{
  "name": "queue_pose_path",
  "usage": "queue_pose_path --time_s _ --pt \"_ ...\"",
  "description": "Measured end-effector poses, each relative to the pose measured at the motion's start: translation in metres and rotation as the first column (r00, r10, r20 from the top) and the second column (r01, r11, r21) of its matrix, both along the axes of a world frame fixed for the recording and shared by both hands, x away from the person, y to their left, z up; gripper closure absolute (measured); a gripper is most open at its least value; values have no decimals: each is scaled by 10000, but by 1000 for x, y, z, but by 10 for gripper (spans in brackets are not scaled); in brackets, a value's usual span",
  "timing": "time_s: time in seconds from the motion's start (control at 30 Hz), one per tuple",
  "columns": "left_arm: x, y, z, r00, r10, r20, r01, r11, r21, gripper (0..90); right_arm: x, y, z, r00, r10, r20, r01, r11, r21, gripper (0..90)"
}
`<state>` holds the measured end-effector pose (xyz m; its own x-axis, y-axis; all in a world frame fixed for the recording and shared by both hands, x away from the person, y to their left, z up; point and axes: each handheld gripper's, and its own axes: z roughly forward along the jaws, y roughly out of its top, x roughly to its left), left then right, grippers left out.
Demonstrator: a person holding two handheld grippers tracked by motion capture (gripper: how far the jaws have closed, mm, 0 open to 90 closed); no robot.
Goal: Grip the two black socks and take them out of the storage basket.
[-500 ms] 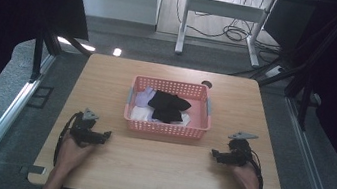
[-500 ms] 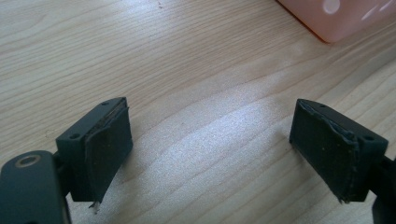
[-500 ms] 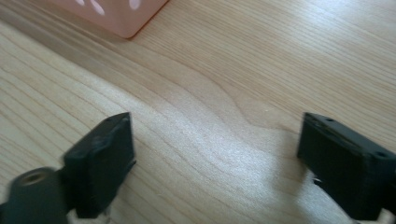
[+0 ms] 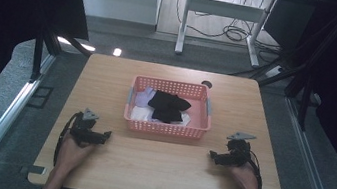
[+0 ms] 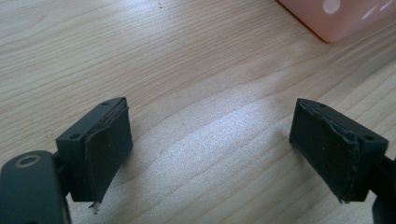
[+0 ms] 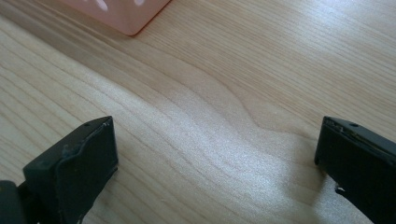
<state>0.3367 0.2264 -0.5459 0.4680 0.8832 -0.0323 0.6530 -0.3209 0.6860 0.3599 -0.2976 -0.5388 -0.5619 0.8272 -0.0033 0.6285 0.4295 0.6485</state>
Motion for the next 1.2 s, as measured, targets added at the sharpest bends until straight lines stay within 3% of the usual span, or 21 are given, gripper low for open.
queue_pose_path --time_s 0.23,0.53,0.83,1.2 --pt "0 0 0 10000 2 0 -2 10000 0 127 1 1 1 9999 -40 -129 39 10000 -71 0" --pt "0 0 0 10000 3 -2 -3 10000 -13 127 0 7 9 9995 52 -298 -58 9998 -191 72" --pt "0 0 0 10000 9 -5 -9 10000 -21 127 2 10 29 9996 288 56 -289 9993 217 72" --pt "0 0 0 10000 14 -1 -14 10000 -19 128 8 11 53 9988 451 176 -457 9984 337 73"
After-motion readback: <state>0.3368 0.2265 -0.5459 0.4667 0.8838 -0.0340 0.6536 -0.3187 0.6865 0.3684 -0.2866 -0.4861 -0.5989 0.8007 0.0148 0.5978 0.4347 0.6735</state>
